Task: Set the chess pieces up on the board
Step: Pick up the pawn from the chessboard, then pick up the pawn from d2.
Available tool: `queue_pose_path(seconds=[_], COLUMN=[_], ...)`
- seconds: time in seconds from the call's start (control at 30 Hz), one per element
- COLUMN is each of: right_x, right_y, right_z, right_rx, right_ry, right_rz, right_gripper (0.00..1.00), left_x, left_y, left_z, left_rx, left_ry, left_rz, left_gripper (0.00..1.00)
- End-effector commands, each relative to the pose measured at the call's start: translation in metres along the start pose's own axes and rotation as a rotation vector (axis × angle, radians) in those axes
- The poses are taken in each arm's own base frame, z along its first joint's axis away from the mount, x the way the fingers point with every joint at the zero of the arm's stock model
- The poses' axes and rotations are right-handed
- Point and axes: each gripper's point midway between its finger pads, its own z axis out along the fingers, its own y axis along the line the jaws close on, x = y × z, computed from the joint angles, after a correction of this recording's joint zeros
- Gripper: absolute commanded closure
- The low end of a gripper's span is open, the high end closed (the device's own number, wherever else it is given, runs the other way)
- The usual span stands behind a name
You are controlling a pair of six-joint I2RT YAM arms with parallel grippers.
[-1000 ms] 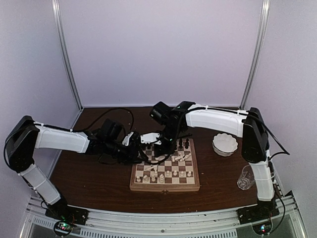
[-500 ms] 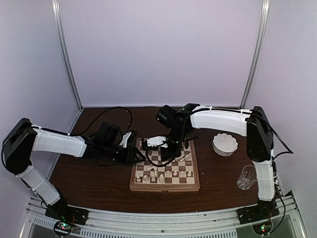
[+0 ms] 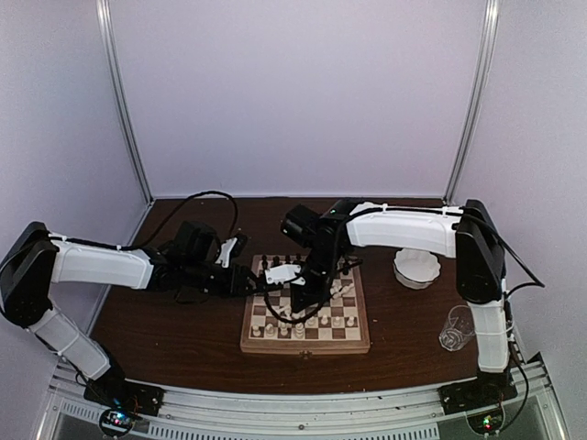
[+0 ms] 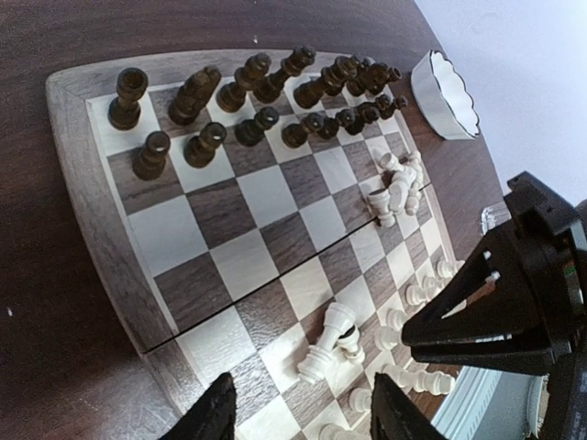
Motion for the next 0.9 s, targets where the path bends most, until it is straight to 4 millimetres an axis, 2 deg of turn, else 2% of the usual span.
queue_pose_path(seconds=[0.0,0.53,0.7,0.87], right_x=[0.002,0.010,0.011,0.006], right_y=[0.011,0.007,0.008,0.006], right_z=[0.010,0.023,0.020,0.012], right_rx=[-0.047,-0.034,-0.032,-0.014], right_ry=[0.006,0.041,0.041,0.028], right_rz=[-0.016,-0.012,-0.012,-0.011], right_gripper=[0.89,0.85,0.77,0.75], left_x=[-0.007,-0.007,-0.006,-0.004], left_y=[0.004,0.009,0.010,0.010], left_z=[-0.009,-0.010,-0.009,-0.008], left_rx=[-0.006,0.001,0.001,0.004], left_ry=[-0.039,-0.040,-0.034,-0.025], left_rz=[-0.001,-0.028,-0.033,-0.024], left_gripper=[0.50,0.50,0.49,0.49])
